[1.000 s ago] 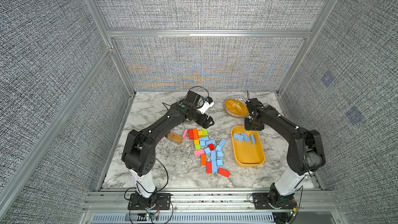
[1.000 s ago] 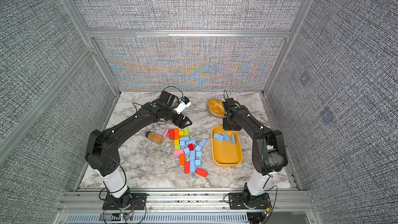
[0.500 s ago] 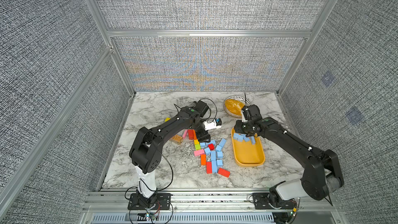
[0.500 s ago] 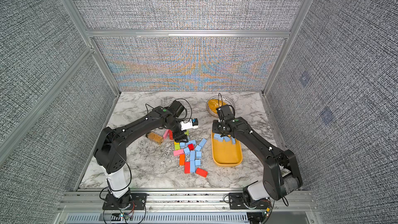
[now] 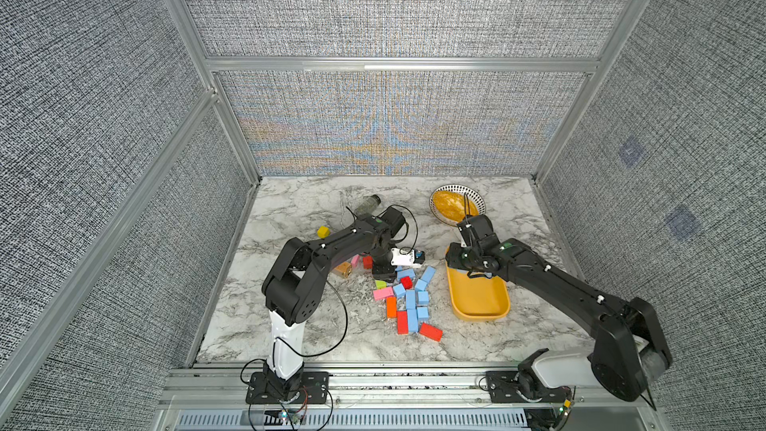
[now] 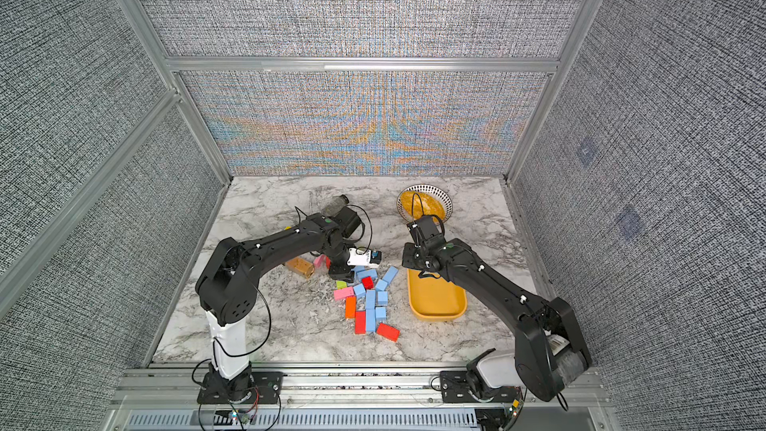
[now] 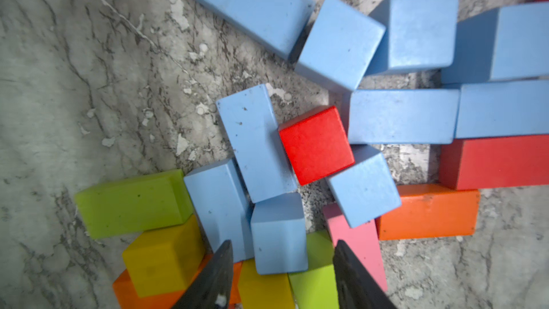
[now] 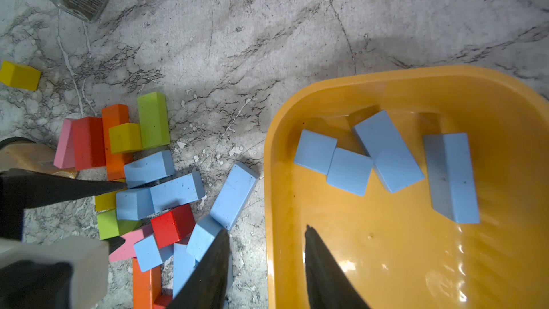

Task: Pick out the blue building blocks
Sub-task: Pick up the building block from the center of the board.

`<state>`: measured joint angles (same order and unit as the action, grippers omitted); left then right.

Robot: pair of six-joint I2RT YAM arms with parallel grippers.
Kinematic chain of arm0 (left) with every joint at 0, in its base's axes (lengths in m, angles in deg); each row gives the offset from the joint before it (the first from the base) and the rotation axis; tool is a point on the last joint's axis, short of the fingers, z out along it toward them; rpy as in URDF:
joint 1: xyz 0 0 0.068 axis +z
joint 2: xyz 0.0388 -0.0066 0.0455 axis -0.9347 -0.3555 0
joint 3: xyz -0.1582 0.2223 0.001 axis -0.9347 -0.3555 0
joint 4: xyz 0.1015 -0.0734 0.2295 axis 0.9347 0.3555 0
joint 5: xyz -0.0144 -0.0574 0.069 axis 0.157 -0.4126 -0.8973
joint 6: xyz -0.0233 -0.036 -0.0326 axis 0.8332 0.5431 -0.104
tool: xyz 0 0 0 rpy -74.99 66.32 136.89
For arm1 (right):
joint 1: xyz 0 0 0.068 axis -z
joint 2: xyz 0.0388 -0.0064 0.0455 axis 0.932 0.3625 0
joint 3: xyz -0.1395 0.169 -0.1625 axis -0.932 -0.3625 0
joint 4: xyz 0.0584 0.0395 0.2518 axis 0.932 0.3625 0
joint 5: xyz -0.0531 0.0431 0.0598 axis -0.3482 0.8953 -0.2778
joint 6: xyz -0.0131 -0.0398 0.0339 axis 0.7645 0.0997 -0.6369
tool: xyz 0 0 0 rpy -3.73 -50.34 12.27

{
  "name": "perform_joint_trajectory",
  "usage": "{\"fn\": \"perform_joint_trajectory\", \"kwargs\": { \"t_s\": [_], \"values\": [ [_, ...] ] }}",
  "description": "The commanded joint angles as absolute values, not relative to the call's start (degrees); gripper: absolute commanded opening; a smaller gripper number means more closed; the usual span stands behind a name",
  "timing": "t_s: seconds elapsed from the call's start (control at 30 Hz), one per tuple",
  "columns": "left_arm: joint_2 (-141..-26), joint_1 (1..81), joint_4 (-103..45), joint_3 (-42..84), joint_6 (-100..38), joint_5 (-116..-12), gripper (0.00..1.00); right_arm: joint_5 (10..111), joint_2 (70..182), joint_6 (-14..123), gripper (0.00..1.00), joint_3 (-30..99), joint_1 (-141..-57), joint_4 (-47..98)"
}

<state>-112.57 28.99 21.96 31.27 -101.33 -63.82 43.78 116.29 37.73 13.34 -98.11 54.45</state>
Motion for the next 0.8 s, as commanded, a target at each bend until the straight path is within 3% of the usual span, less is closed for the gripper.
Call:
{"fn": "perform_joint_trajectory", "kwargs": {
  "t_s": [0.0,0.27,0.63,0.77],
  "values": [
    [-113.1,28.7,21.2,31.1,-102.5,-64.6,0.54,41.9,114.8,35.8,0.44,12.4,-98.2,54.5],
    [-113.6,28.3,19.8,29.0,-102.6,-65.0,0.51,40.9,111.5,33.7,0.44,9.7,-98.4,54.9],
    [-111.1,28.3,16.5,27.6,-103.2,-64.3,0.27,41.4,107.7,32.3,0.43,9.2,-98.5,53.2],
    [-107.9,28.3,15.4,27.5,-102.1,-62.4,0.23,44.3,105.0,32.7,0.44,8.2,-98.5,49.1]
  ]
}}
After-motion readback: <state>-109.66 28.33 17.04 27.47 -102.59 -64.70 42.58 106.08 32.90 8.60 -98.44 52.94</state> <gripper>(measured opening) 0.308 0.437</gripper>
